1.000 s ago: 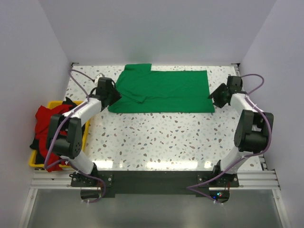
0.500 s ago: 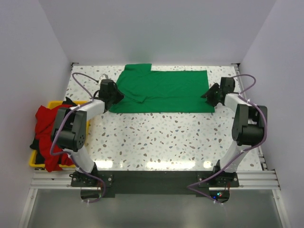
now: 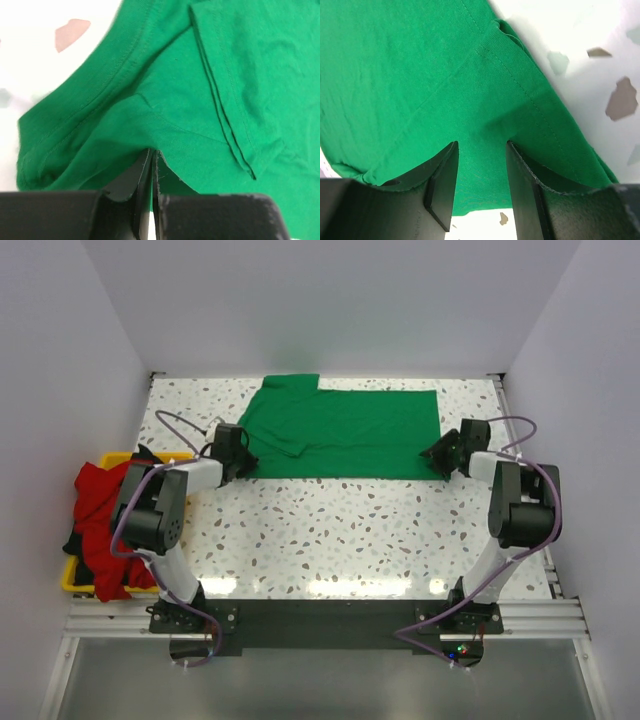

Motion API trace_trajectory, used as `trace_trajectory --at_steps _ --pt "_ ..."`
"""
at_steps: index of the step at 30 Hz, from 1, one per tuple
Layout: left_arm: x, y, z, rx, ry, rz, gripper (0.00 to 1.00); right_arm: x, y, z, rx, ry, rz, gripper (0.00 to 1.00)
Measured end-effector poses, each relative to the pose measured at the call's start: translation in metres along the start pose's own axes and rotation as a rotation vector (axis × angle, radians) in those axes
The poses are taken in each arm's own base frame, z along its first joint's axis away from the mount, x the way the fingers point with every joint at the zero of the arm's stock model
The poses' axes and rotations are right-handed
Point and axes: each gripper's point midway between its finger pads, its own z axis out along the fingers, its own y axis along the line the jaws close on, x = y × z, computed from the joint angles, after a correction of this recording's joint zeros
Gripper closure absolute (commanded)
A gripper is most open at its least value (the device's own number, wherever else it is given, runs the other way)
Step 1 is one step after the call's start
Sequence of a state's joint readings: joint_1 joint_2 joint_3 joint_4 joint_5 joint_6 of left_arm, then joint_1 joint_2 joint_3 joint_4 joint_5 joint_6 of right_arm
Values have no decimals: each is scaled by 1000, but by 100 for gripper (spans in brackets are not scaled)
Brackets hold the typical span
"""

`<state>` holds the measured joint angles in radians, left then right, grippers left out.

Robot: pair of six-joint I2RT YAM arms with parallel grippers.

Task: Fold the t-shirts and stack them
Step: Fold the tshirt

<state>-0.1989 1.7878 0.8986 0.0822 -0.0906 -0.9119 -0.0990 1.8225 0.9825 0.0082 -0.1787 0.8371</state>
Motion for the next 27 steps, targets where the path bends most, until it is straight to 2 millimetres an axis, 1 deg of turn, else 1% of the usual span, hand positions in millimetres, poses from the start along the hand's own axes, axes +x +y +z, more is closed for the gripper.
trace_trajectory --at_steps 3,6,9,17,24,27 --pt "-3 7 -3 -39 -19 -18 93 4 -3 -5 1 1 11 53" --pt "-3 20 -11 -90 -32 -28 94 10 -8 -10 8 6 17 53" --pt "-1 35 -22 -146 -45 -31 94 18 -15 -19 22 16 21 53" --pt "15 78 -60 -221 -71 -22 94 44 -38 -44 58 49 29 54" --pt "30 104 -87 -227 -88 -23 94 63 -53 -62 65 57 27 55" --pt "37 114 -98 -225 -90 -23 94 73 -61 -74 72 64 26 55"
